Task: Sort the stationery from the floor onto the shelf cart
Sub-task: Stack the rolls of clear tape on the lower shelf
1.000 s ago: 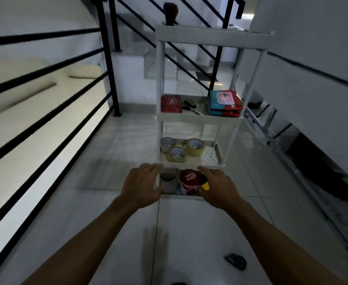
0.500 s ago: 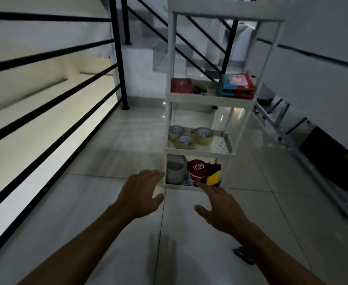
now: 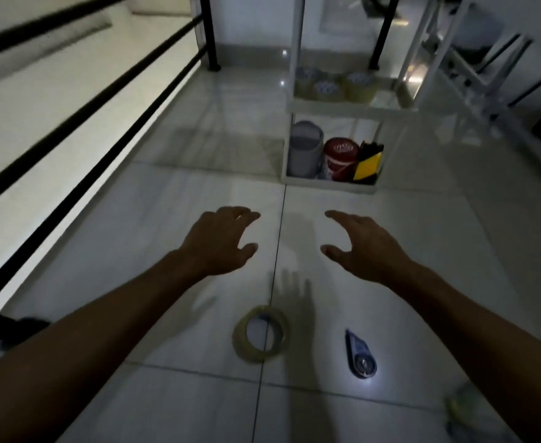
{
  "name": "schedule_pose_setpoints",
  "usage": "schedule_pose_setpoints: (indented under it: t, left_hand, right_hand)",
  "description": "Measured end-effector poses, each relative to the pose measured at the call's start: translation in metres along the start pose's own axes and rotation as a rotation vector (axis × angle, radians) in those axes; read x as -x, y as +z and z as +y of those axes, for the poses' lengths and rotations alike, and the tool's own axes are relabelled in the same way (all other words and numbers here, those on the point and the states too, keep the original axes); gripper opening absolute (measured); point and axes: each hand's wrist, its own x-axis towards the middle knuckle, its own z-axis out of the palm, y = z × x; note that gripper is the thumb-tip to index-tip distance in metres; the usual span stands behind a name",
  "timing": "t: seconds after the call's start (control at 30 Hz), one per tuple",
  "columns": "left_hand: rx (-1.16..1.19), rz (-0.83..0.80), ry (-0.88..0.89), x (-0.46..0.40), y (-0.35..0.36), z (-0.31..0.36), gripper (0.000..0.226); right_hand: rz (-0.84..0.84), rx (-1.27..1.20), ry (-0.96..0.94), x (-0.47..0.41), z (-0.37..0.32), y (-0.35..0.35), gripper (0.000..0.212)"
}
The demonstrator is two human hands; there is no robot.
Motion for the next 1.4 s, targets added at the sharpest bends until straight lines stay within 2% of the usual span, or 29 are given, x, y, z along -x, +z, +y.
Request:
schedule_pose_setpoints:
  t: [0.4,0.7,0.83,1.0,1.27,1.4]
  left_hand:
    - [-0.042,-0.133,-0.008,0.077,0.076,-0.013,0.063]
    - [-0.014,-0.205,-0.055,0.086,0.093,-0.011,0.063]
    - [-0.004,-0.213,-0.058,0.084,0.100,-0.011,0.063]
    - [0.038,-0.212,-0.070,0.081,0.107,-0.007,0.063]
    - [0.178,-0.197,-0.161,0.069,0.105,-0.006,0.061]
    - [0.219,-0.159,-0.202,0.053,0.094,-0.006,0.058]
  right_hand:
    - [-0.271,0.042,-0.209,0.072,-0.026,0.099,0.076]
    - [-0.310,0.172,-0.356,0.085,-0.043,0.145,0.077]
    - [-0.319,0.163,-0.305,0.080,-0.047,0.162,0.057]
    - [-0.363,0.011,-0.281,0.079,-0.038,0.170,0.040]
    - [-0.251,-0.281,-0.101,0.066,-0.030,0.158,0.032]
    - [-0.185,-0.586,0.077,0.053,-0.031,0.129,0.029]
